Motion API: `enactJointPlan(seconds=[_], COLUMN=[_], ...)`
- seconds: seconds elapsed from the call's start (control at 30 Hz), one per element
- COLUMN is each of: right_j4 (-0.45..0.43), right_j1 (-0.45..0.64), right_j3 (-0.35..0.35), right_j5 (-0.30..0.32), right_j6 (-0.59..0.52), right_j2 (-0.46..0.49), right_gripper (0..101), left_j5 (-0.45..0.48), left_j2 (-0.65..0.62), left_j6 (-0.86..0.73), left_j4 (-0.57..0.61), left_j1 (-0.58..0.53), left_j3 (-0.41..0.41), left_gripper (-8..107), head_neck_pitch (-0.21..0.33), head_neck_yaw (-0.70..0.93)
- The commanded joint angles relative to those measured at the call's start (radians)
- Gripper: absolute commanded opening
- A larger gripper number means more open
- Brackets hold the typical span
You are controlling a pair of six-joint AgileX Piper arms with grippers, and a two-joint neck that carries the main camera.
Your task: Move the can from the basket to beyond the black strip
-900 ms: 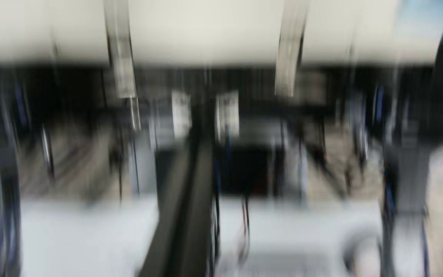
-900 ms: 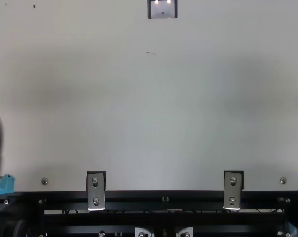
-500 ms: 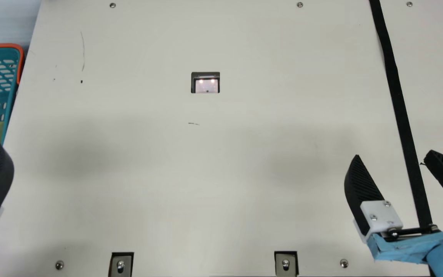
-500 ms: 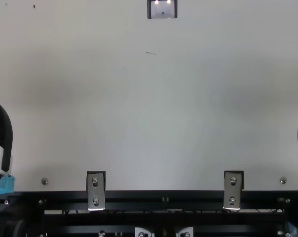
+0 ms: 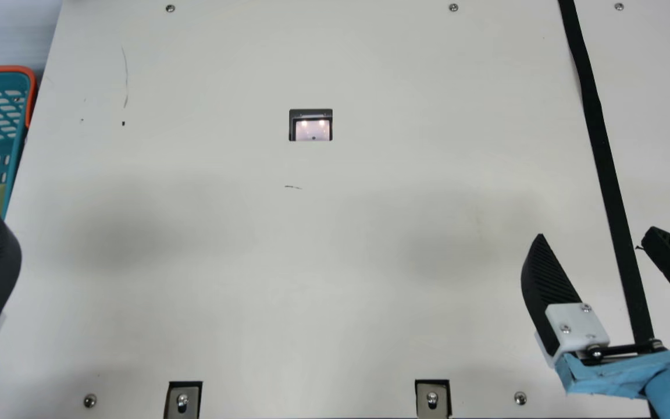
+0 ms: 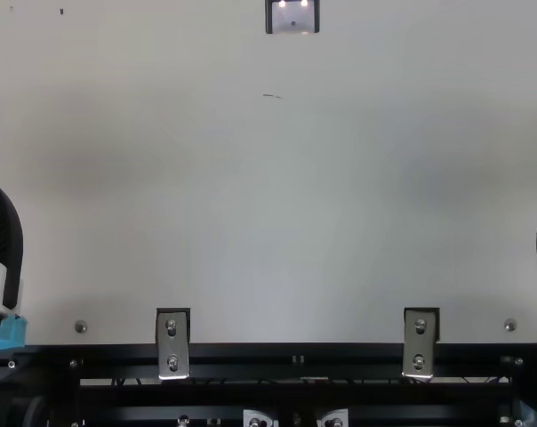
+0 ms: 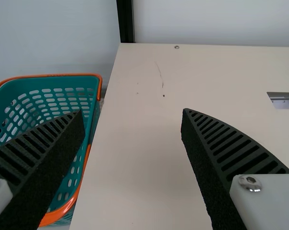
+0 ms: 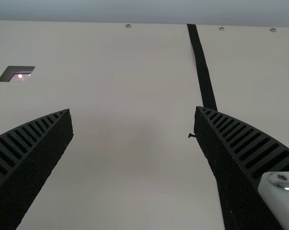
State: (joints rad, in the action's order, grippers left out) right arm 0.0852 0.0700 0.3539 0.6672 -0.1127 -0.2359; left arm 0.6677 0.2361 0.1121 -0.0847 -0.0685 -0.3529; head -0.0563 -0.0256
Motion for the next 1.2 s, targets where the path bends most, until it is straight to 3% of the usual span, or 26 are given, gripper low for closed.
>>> enactJointPlan(seconds=[0.0,1.17], right_j4=[0.0,0.0], right_j1=[0.0,0.0], right_j3=[0.0,0.0], right_j5=[0.0,0.0], right_j6=[0.0,0.0], right_j2=[0.0,0.0], right_gripper=[101,101], left_j5=[0.0,0.0], left_j2=[0.0,0.0], left_j6=[0.0,0.0], left_j4=[0.0,0.0], left_j1=[0.0,0.0], left_j3=[0.0,0.0], left_gripper=[90,90], head_neck_pitch=[0.009,0.009], head_neck_yaw=[-0.002,-0.002])
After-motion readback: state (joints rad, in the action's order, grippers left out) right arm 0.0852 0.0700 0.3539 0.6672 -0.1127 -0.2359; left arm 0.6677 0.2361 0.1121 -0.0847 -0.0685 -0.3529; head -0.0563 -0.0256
